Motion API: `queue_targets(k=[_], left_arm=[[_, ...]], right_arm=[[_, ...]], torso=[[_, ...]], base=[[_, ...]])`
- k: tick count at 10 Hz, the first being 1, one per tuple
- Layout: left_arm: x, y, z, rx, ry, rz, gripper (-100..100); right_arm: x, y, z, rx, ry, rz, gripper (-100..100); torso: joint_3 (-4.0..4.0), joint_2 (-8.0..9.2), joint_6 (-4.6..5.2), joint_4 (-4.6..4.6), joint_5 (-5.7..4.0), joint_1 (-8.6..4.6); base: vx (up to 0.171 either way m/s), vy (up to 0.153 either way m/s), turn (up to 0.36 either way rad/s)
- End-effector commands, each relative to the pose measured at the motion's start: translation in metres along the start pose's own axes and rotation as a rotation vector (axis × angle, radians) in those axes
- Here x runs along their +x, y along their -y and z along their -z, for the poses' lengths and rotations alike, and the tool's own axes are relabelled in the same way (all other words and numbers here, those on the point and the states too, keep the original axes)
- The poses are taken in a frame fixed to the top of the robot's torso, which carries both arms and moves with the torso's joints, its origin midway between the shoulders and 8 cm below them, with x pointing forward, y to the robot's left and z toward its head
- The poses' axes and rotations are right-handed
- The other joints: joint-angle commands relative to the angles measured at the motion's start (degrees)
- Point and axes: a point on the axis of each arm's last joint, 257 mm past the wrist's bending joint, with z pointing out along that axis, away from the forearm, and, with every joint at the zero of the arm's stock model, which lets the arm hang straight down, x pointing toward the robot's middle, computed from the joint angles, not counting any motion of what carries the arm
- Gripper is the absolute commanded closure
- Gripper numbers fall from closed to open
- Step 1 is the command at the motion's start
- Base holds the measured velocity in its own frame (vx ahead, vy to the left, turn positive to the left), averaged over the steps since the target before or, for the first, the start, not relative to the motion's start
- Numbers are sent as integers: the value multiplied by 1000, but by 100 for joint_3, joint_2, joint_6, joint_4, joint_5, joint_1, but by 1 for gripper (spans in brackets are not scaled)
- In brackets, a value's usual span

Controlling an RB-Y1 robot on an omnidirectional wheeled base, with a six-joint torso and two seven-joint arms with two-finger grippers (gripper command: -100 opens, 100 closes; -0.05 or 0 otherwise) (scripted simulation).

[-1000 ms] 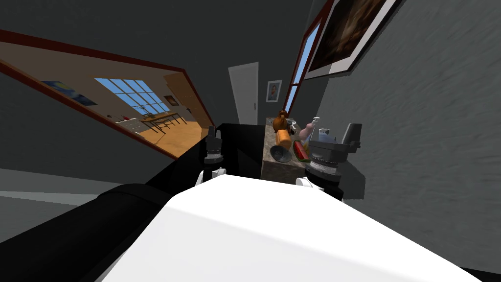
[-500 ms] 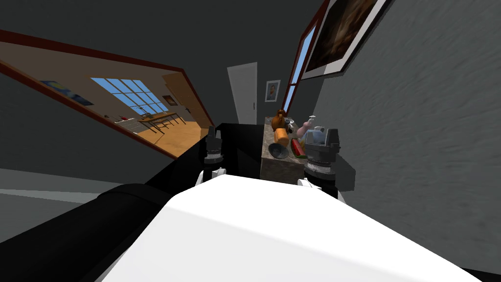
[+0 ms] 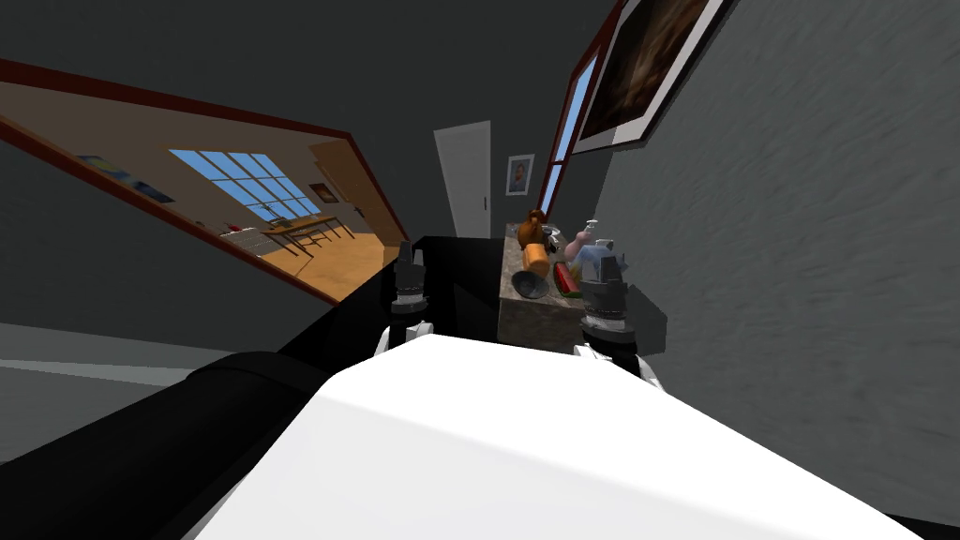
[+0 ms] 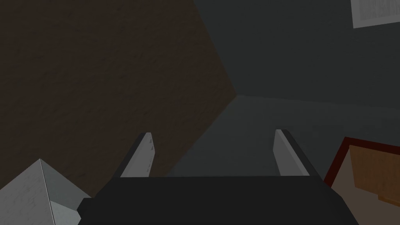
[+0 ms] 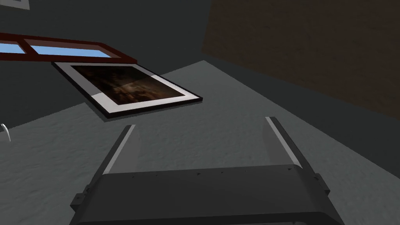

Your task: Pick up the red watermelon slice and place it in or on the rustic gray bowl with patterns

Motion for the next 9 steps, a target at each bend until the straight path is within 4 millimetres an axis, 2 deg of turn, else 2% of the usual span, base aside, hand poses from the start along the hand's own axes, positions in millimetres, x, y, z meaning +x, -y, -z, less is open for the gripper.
queue_targets(k=[1, 3, 4, 5, 6, 8, 9], left_arm=[[0, 0, 0, 0, 0, 0, 0], [0, 0, 0, 0, 0, 0, 0], [0, 0, 0, 0, 0, 0, 0], [0, 0, 0, 0, 0, 0, 0], [0, 0, 0, 0, 0, 0, 0], [0, 0, 0, 0, 0, 0, 0], [0, 0, 0, 0, 0, 0, 0]], right_arm=[[2, 6, 2, 10, -13, 42, -100], [4, 30, 12, 46, -54, 151, -100], [4, 30, 12, 46, -55, 167, -100], [5, 42, 18, 65, -76, 224, -100], [5, 42, 18, 65, -76, 232, -100], [5, 65, 29, 95, -114, 346, -100], [5, 69, 31, 102, -118, 365, -100]], torso=[[0, 0, 0, 0, 0, 0], [-1, -3, 0, 0, 1, 4], [0, 0, 0, 0, 0, 1], [-1, -2, -1, 0, 0, 1], [-1, -3, 0, 0, 0, 1], [-4, -8, 0, -1, 1, 6], [-1, -2, 0, 0, 1, 5]], base=[[-43, 0, -9], [-45, -4, -26], [-42, -9, -7], [-40, -8, -17], [-27, -2, -8], [-37, 3, -24], [-39, 1, -8]])
